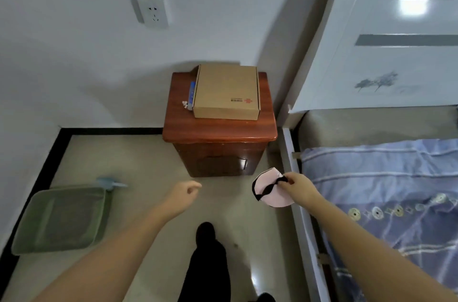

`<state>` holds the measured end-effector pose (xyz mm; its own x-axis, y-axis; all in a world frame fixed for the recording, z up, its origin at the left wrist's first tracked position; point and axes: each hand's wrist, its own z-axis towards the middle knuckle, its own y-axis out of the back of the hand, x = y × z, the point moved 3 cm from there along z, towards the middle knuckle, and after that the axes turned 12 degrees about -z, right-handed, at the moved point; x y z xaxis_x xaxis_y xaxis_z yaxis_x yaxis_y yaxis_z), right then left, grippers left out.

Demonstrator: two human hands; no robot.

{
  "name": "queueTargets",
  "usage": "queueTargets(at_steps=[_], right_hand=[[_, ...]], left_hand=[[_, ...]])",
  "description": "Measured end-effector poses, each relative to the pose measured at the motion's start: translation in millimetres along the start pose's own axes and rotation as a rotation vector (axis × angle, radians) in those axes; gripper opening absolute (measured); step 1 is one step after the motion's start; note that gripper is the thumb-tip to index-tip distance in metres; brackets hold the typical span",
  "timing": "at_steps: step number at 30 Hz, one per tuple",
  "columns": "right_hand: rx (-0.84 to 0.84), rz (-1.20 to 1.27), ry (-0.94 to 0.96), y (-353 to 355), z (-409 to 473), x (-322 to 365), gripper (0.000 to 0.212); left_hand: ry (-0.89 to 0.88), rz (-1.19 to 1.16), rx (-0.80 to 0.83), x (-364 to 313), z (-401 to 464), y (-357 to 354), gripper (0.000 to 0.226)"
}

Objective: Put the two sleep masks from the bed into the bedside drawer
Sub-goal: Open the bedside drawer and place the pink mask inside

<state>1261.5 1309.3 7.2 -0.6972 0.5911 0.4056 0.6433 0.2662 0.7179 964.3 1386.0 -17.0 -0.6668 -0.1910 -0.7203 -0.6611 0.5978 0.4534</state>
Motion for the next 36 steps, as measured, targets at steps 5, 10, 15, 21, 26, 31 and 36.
queueTargets(at_steps=[5,10,15,21,26,31,36], right_hand=[[0.044,-0.084,-0.018,-30.1,87.2,20.3,0.018],[-0.051,-0.075,-0.043,-57.5,196.7,20.6,0.024],[-0.157,0.066,-0.062,-87.0,251.0,11.2,0.027],[-0.316,0.123,-0.072,-101.8,265.0,2.6,0.004],[-0.342,0.120,-0.029,-102.2,260.9,-2.4,0.015],[-0.244,0.095,-0.025,-116.9,213.9,-22.7,0.007],[-0.165,0.068,-0.087,-151.9,166.7,-50.6,0.016]], left_hand=[[0.254,-0.127,-0.086,49.7,85.2,26.2,0.046],[0.286,-0.424,-0.245,78.1,191.2,28.3,0.056],[0.211,-0.421,-0.486,100.6,249.1,14.8,0.045],[0.112,-0.370,-0.756,119.0,268.7,21.1,0.039],[0.088,-0.404,-0.659,123.9,259.6,23.2,0.023],[0.244,-0.542,-0.568,148.7,211.9,8.3,0.044],[0.315,-0.485,-0.463,182.0,157.4,-17.2,0.051]])
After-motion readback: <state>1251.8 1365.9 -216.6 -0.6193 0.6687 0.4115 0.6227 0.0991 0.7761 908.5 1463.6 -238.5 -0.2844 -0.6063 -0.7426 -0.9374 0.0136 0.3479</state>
